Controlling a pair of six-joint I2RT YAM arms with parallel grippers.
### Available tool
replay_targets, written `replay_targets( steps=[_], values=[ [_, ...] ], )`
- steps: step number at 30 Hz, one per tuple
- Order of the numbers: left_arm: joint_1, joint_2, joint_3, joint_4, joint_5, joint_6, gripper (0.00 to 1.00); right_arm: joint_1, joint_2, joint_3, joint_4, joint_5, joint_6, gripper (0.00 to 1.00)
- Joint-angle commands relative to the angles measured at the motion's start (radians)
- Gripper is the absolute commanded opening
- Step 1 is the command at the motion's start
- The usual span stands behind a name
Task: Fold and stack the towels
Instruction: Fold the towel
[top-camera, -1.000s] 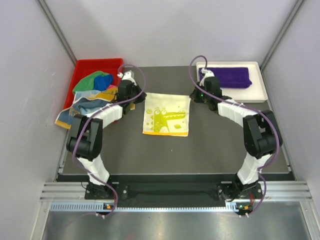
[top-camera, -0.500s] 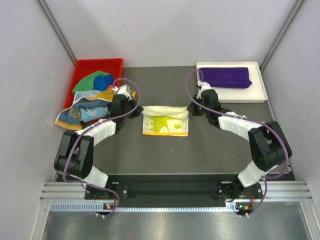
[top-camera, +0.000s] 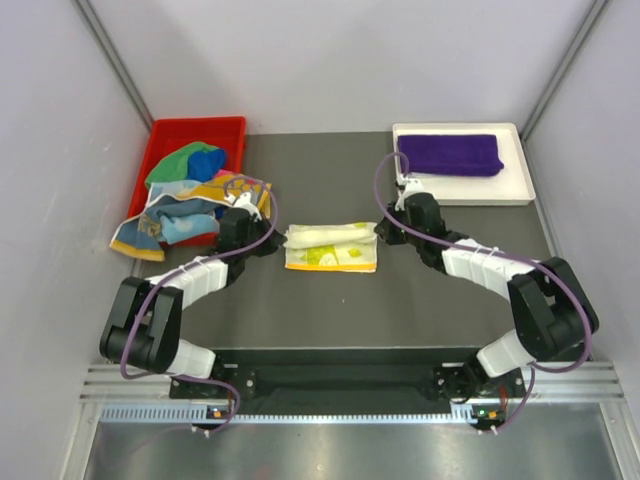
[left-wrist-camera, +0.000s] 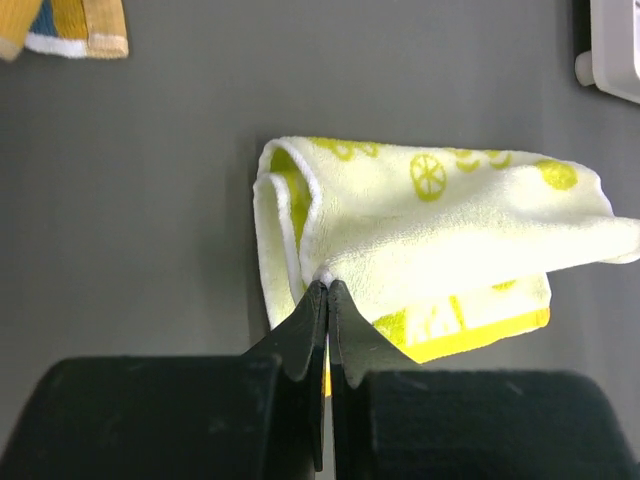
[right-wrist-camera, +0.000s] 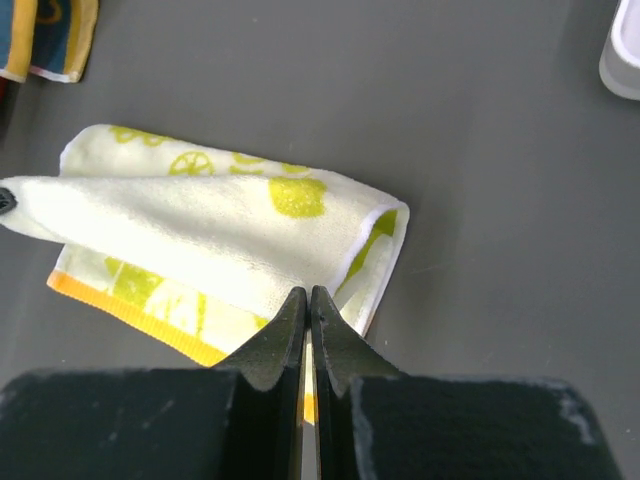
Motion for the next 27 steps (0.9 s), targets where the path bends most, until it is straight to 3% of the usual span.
replay_targets(
  steps=[1, 14, 17, 21, 23, 27],
  values=[
    [-0.003, -0.036, -0.024, 0.068, 0.015, -0.009, 0.0, 0.02, -0.067, -0.03, 0.053, 0.024, 0.008, 0.01],
    [-0.018, -0.028, -0.08, 0.092, 0.006, -0.025, 0.0, 0.056, -0.11, -0.137, 0.085, 0.028, 0.04, 0.02],
    [-0.018, -0.028, -0.084, 0.085, 0.012, -0.028, 0.01, 0.072, -0.107, -0.16, 0.102, 0.031, 0.046, 0.06],
    [-0.018, -0.066, -0.082, 0.051, 0.0, -0.025, 0.2, 0.079, -0.108, -0.174, 0.095, 0.022, 0.049, 0.12],
    [-0.018, -0.085, -0.059, -0.02, -0.017, -0.016, 0.28, 0.077, -0.125, -0.174, 0.07, 0.021, 0.049, 0.21],
    [-0.022, -0.175, -0.001, -0.202, -0.076, 0.007, 0.29, 0.077, -0.179, -0.15, -0.035, 0.056, 0.04, 0.25]
  ],
)
